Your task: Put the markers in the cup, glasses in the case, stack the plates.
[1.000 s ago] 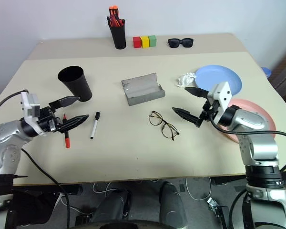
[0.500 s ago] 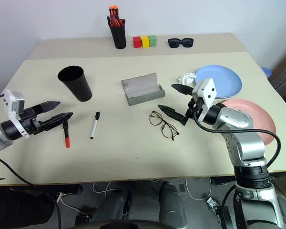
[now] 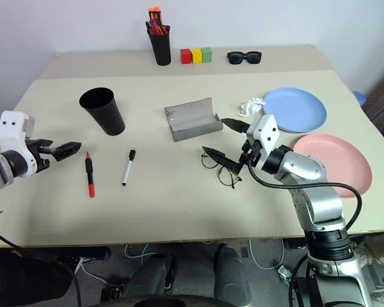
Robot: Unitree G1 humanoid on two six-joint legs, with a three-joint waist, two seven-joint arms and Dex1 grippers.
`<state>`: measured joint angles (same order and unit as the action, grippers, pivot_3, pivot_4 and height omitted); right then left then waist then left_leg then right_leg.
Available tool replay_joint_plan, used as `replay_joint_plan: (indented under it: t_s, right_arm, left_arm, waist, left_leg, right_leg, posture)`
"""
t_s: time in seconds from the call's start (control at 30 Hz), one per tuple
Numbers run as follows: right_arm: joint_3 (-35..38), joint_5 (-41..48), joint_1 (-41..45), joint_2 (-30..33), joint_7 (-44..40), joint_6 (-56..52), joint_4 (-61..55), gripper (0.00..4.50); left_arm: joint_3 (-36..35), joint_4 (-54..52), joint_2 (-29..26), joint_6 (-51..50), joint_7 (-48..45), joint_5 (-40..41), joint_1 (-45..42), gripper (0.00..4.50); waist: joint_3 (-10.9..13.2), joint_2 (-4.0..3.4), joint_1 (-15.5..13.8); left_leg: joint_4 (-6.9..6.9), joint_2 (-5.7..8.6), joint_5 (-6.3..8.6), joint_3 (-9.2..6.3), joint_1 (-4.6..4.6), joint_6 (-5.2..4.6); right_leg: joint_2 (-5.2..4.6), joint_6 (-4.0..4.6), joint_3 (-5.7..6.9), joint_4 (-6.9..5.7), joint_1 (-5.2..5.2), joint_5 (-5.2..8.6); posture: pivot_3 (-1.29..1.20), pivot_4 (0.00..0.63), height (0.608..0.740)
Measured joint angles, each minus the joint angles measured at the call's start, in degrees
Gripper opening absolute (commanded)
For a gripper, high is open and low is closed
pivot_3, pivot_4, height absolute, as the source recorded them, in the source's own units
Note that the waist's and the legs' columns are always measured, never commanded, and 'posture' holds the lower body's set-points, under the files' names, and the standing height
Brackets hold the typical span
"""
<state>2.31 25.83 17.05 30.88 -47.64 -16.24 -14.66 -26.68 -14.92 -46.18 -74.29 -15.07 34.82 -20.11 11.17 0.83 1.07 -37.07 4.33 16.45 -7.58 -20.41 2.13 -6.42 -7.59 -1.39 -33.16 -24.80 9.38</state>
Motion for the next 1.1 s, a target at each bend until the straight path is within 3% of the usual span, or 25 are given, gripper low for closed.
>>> replay_joint_plan:
  t_s: [0.23,0.4,0.77,1.1]
  right_arm:
    - [-0.15,-0.32,0.01,-0.04,-0.40,0.35,0.09,4.48]
    - [-0.27,-0.93,-0.03,0.36,-1.96,0.39,0.63,4.48]
    - [-1.26,3.92,-3.05,2.24,-7.38,-1.29,-4.49,4.48]
    - [-1.26,4.09,-3.44,2.35,-5.91,-1.82,-5.28,4.48]
  left_arm:
    - [-3.73,-3.75,9.55,-14.69,8.45,-2.34,-5.07,4.50]
    - [-6.72,-4.38,18.45,-17.74,12.65,-3.82,-5.32,4.50]
    - [-5.25,-4.24,20.70,-17.71,13.61,-8.59,-7.73,4.50]
    - [-3.59,-3.60,24.71,-17.50,13.04,-12.04,-7.91,4.50]
  waist:
    - [0.00,0.01,-0.14]
    - [0.03,0.11,-0.26]
    - [0.03,0.13,-0.23]
    - [0.04,0.15,-0.35]
  left_leg:
    - [-0.02,0.01,-0.02,0.00,-0.02,0.05]
    - [-0.03,0.01,-0.04,-0.02,-0.03,0.14]
    - [-0.04,0.01,-0.03,-0.01,-0.01,0.16]
    - [-0.05,0.02,-0.03,0.00,-0.03,0.17]
  right_leg:
    - [0.02,0.00,0.00,-0.01,0.00,0.00]
    - [0.02,0.01,0.00,-0.02,0.00,-0.01]
    - [0.02,0.00,0.00,0.00,0.02,0.00]
    - [0.02,0.01,0.00,0.01,0.02,0.00]
  posture:
    - [0.00,0.150,0.740]
    - [0.00,0.150,0.740]
    - [0.00,0.150,0.740]
    - [0.00,0.150,0.740]
